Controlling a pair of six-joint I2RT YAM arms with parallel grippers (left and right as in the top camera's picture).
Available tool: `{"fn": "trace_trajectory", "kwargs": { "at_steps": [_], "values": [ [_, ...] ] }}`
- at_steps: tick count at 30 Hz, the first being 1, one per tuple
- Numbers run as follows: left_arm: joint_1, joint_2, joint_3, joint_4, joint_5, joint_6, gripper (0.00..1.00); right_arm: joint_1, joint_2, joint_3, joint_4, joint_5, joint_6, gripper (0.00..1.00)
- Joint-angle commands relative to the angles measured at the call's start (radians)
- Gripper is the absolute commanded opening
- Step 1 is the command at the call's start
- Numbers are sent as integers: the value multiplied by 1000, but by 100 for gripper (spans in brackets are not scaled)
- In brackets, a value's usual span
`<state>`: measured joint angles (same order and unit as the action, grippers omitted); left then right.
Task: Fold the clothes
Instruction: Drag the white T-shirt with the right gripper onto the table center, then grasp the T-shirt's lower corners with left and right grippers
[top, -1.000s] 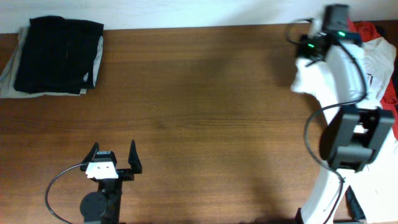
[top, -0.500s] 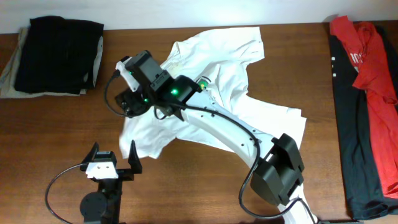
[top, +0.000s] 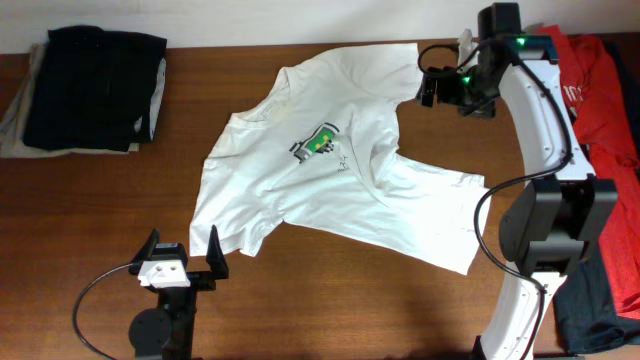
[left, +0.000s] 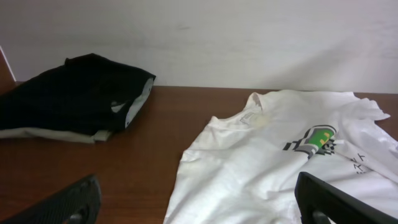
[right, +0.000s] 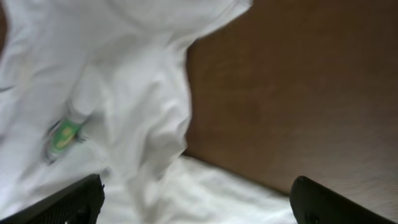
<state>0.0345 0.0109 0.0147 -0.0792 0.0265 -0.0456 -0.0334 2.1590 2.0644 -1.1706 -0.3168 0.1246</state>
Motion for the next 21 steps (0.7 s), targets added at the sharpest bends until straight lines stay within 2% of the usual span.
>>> {"fn": "trace_trajectory", "kwargs": {
  "at_steps": [1,4,6,7,10,13,14,15,18,19,21],
  "values": [
    [-3,-6,-5,22,210,-32,99,18,-26,13,-61,-132,11,99],
    [-3,-6,-5,68,479,-86,99,68,-24,-1,-74,-107,11,99],
    [-3,-6,1,229,502,-174,99,106,-24,-6,-64,-52,11,99],
    [-3,-5,27,260,500,-178,99,120,-24,-6,-57,-51,11,99],
    [-3,80,168,193,486,-177,99,152,-24,-6,-18,-51,35,99],
    [-3,348,439,-47,475,-61,99,175,-24,-6,-3,-51,34,99],
    [-3,449,543,-188,425,-57,99,178,-24,-6,-4,-48,34,99],
    [-3,613,718,-393,392,-32,99,178,-24,-6,-6,-48,34,99],
    [-4,960,1036,-781,440,20,99,178,-24,-6,-8,-48,35,99],
    [-4,1053,1068,-821,499,19,99,178,-24,-6,-19,-48,34,99],
    [-4,1166,1068,-820,490,10,99,178,-24,-6,-29,-48,34,99]
  ]
}}
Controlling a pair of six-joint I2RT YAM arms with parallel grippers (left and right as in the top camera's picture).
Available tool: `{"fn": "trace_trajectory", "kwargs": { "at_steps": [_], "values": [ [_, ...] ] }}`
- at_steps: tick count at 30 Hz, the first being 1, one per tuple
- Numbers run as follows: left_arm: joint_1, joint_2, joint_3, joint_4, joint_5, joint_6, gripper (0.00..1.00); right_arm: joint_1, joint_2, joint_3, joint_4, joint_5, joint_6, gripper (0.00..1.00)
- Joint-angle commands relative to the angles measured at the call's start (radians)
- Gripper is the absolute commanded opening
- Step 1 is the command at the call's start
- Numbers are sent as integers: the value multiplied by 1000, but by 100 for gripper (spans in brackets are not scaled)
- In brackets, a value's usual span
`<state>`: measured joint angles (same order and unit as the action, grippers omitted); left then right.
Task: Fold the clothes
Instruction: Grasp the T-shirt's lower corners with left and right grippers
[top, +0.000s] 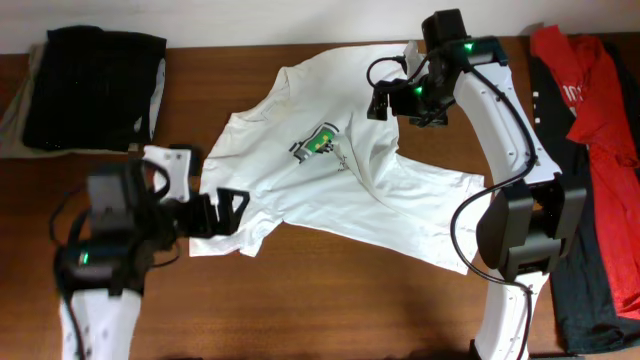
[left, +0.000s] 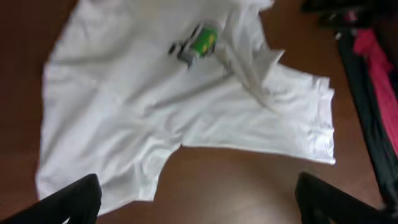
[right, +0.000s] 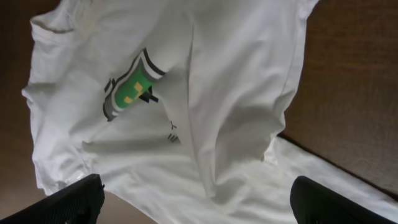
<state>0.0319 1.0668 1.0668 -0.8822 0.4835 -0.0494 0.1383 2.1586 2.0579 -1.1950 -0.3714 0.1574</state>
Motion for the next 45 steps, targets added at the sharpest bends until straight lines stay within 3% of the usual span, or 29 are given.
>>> {"fn": "trace_trajectory", "kwargs": {
  "at_steps": [1,4,10,16,19,23,25,26,30,32,34,38,40,45],
  "values": [
    [-2,161,16,-37,-49,-53,99,6,-24,0,-9,7,1,99],
    [-42,303,16,-160,-492,-278,99,6,-24,0,-14,17,1,99],
    [-42,586,16,-42,-507,-279,99,6,-24,0,-45,18,1,99],
    [-42,706,15,-53,-507,-272,98,6,-24,0,-72,70,1,99],
    [-42,708,-6,-47,-515,-272,80,5,-24,0,-153,69,2,99],
    [-42,708,-98,32,-525,-273,77,4,-86,0,-215,70,61,99],
    [-42,708,-123,48,-526,-272,57,4,-176,0,-251,86,62,99],
    [-42,708,-123,53,-525,-273,42,4,-224,0,-295,136,63,99],
    [-42,708,-123,71,-526,-272,5,5,-300,0,-403,269,188,99],
    [-42,708,-123,71,-533,-273,1,5,-334,0,-425,319,241,99],
    [-28,708,-123,67,-577,-355,1,5,-360,-6,-475,391,317,99],
    [130,708,-123,77,-575,-391,1,6,-485,-231,-449,395,376,99],
    [194,708,-123,70,-550,-382,1,5,-564,-447,-342,391,409,99],
    [200,708,-123,78,-524,-365,1,8,-605,-899,-111,247,399,99]
  ]
}}
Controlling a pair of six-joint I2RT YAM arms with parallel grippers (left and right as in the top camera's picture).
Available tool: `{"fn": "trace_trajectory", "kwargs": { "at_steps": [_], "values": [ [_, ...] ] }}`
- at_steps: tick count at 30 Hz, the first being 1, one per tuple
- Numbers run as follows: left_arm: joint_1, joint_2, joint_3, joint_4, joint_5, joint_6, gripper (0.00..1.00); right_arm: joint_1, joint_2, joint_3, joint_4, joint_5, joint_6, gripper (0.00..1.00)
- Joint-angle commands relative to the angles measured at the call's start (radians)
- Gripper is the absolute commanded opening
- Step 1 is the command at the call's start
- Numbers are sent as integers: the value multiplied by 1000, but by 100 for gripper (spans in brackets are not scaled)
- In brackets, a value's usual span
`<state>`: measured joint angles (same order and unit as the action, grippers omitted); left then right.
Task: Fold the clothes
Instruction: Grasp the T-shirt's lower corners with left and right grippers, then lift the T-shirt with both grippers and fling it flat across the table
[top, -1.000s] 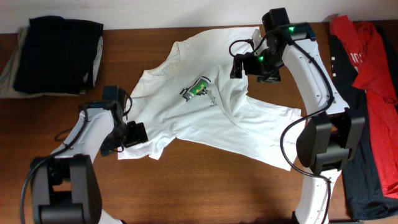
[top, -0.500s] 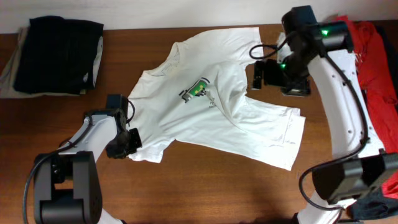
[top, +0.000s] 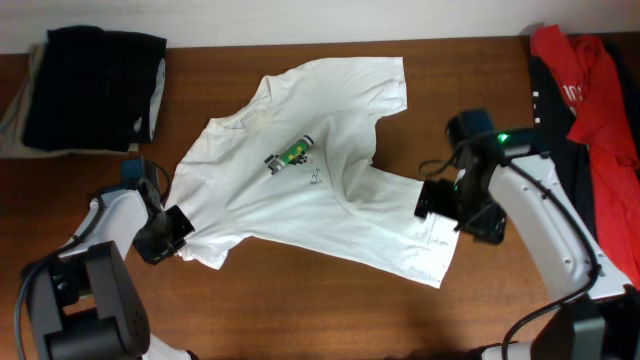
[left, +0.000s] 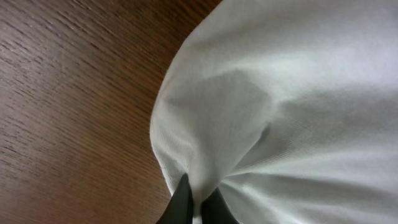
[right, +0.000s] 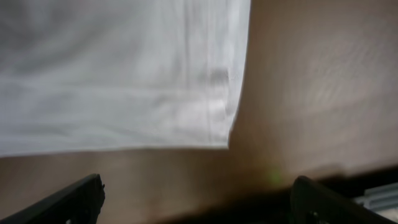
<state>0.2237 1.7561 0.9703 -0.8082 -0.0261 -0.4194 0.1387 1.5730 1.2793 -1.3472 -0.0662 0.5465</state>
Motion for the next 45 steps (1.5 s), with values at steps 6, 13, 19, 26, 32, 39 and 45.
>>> {"fn": "trace_trajectory", "kwargs": {
  "at_steps": [6,13,19,26,32,39,45],
  "values": [
    [8,18,-26,4,-14,5,1,5,-19,-414,291,-122,50,91],
    [8,18,-26,5,-14,5,1,4,-16,-538,469,-121,50,73],
    [8,18,-26,0,-5,5,1,4,-16,-550,492,-121,68,4],
    [8,-352,109,-198,72,5,0,4,-248,-167,216,68,37,4],
    [8,-819,549,-409,-40,17,0,4,-385,315,33,84,-46,4],
    [8,-785,1308,-656,-51,32,1,4,-385,853,-188,165,-124,4],
    [8,-719,1423,-650,-177,16,0,4,-339,1015,-156,195,-131,4]
  ]
}}
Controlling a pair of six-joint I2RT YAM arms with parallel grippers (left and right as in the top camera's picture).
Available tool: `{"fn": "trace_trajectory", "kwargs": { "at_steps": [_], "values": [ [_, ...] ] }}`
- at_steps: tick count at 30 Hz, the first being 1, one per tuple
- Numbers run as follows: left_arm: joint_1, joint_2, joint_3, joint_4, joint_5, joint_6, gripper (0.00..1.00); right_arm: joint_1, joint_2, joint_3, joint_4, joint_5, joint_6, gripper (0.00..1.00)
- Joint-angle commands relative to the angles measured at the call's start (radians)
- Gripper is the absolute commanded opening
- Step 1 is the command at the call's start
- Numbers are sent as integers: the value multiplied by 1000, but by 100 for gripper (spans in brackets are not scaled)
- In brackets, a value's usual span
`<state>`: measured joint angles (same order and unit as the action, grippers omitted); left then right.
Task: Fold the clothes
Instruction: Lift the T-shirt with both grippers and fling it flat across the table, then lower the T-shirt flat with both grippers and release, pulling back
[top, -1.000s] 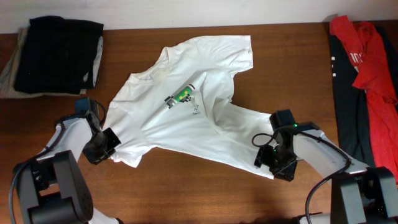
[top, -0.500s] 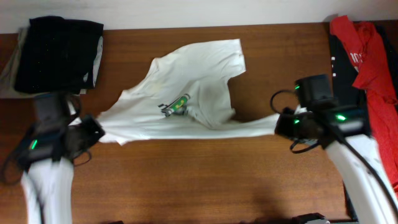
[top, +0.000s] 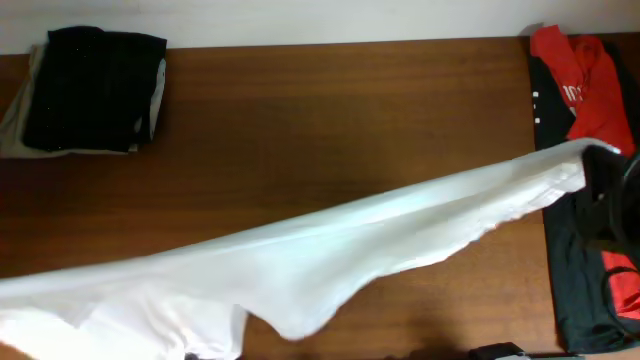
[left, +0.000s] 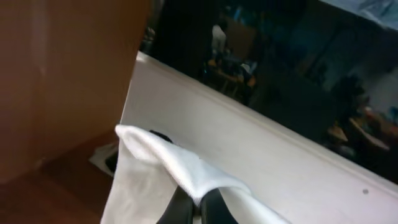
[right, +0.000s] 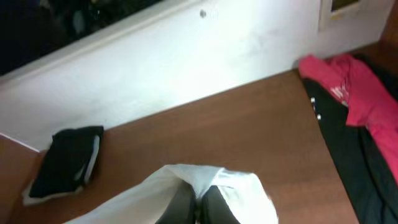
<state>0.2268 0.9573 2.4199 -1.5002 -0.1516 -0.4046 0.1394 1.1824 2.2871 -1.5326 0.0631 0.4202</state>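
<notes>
The white T-shirt (top: 330, 250) hangs off the table, pulled into a long band from the lower left of the overhead view to the right edge. My left gripper (left: 198, 210) is shut on one end of the white T-shirt (left: 161, 162), with cloth bunched over its fingertips. My right gripper (right: 199, 205) is shut on the other end of the white T-shirt (right: 211, 177), high above the table. In the overhead view only part of my right arm (top: 612, 205) shows past the cloth; my left arm is hidden.
A folded black garment (top: 95, 88) lies on a pale one at the table's back left, and the black garment (right: 65, 163) also shows in the right wrist view. Red and black clothes (top: 585, 70) are piled along the right edge. Bare wooden tabletop (top: 330, 120) lies under the lifted shirt.
The shirt lay flat on the table, my left gripper shut on its lower left corner and my right gripper open over the right hem. Now both are shut on it and it is raised and stretched.
At first the shirt lay rumpled mid-table, my left arm parked at the front and my right gripper open over its top right. Then both open grippers hovered over it. Then the left held a corner, the shirt further left. Now both hold it aloft.
</notes>
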Motion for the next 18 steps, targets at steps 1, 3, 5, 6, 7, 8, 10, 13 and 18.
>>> {"fn": "trace_trajectory", "kwargs": {
  "at_steps": [1,3,5,6,7,8,10,13,18],
  "values": [
    [5,149,-53,57,-6,2,0,3,113,8,31,77,-4,4],
    [5,319,-84,64,17,2,1,3,245,8,50,133,4,4],
    [5,560,-85,74,21,2,1,1,446,8,108,158,6,4],
    [5,697,-85,88,43,1,1,-11,550,8,142,159,7,4],
    [0,806,-85,112,69,1,1,-25,621,8,174,158,7,4],
    [-11,889,-85,139,98,2,1,-40,694,8,210,158,7,4],
    [-58,1085,-85,238,162,2,1,-67,825,8,280,155,6,4],
    [-161,1337,-85,429,190,2,2,-76,990,8,416,159,6,4],
    [-228,1523,-82,558,166,18,99,-97,1057,8,456,163,-2,99]
  ]
}}
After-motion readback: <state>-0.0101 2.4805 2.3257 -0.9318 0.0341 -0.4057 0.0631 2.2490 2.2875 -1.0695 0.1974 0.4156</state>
